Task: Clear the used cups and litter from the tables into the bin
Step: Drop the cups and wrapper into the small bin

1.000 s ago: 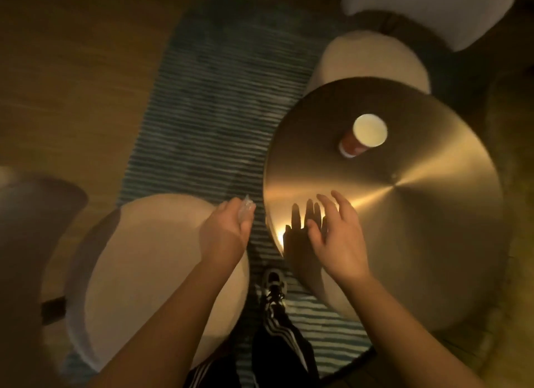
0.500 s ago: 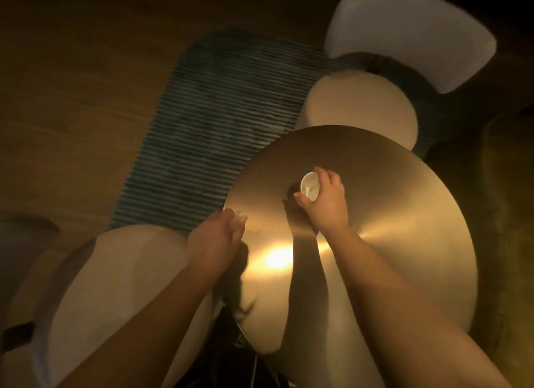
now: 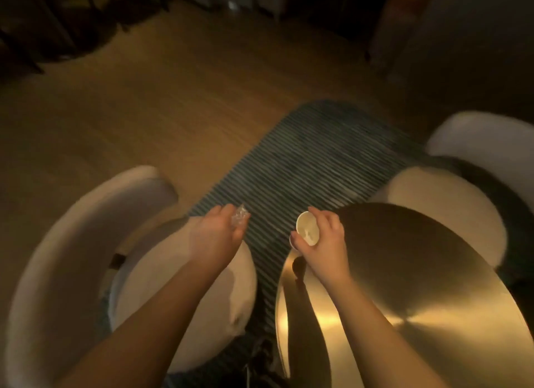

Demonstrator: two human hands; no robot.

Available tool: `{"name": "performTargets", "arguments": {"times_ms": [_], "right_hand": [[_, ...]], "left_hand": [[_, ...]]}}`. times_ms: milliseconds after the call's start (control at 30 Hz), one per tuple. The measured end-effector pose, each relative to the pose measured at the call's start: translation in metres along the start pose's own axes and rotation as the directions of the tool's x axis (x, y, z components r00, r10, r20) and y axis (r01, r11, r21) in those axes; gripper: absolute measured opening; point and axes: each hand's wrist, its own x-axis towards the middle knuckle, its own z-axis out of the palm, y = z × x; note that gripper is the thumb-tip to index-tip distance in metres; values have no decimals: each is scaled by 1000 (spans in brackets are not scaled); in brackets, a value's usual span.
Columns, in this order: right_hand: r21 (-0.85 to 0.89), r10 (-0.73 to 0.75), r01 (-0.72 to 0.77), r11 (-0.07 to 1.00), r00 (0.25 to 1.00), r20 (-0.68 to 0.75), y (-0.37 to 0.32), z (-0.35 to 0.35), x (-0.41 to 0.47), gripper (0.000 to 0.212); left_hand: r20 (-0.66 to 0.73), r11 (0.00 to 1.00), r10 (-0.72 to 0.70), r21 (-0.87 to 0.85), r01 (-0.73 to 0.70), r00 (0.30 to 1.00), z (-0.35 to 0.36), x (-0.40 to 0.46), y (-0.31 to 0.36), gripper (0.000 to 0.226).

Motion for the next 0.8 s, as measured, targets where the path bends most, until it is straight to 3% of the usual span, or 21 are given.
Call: {"name": "performTargets", "arguments": {"times_ms": [167,267,367,500,667,800], "right_hand": [[-10,-248,251,968,962,112,-121,60,0,62],[66,-406,401,914,899,166,-203,113,-27,59],[193,-553,520,832,803,220,-291,181,-81,56],[352,-726,638,685,636,261,-406,273,-176,58],[528,-856,675,515,384,345,-510,378,-298,60],[624,-892,657,423,178,416,-561,454,-384,62]], "left_hand": [[-215,977,-210,-18,211,954,-101,-51,-89,35],[-343,944,-330,-104,313,879,-164,-108,-148,48],[-441,897,-441,-208,390,782,-224,-182,-216,44],[-554,826,-561,-323,462,615,-295,-294,-309,35],[-664,763,-621,-390,516,417,-362,-433,-387,50],[-647,639,-732,-544,544,213,-391,-521,-427,31]]}}
